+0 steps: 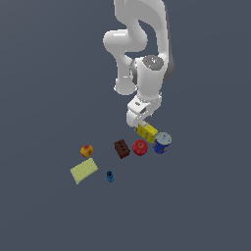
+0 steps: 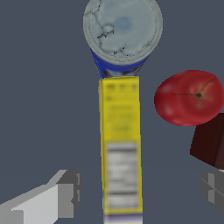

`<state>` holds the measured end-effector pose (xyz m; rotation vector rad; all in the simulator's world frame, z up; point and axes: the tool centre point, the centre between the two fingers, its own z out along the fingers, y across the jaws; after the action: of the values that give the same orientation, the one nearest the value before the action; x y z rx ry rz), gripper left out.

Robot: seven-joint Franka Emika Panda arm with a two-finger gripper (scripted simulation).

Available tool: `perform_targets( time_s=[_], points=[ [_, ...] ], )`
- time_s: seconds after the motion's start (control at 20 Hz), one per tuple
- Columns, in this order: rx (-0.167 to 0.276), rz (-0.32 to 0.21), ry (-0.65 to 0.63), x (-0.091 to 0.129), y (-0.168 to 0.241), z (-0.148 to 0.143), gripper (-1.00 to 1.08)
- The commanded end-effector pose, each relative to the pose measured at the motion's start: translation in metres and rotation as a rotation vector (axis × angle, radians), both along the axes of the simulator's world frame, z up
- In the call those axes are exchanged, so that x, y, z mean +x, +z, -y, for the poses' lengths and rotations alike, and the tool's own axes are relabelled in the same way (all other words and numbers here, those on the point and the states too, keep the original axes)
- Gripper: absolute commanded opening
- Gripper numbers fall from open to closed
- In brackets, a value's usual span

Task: Pick up a designated object from a clutter of objects.

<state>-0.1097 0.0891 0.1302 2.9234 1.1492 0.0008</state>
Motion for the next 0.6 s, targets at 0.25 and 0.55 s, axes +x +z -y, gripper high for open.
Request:
perform_targets(
  time_s=[0.25,0.55],
  points=[
    [0.000,-0.001,0.051,-0.0118,-0.0107,-0.0033,1.00],
    [0.000,-0.001,0.046,-0.0113,-0.0154,-0.0031,1.00]
  ],
)
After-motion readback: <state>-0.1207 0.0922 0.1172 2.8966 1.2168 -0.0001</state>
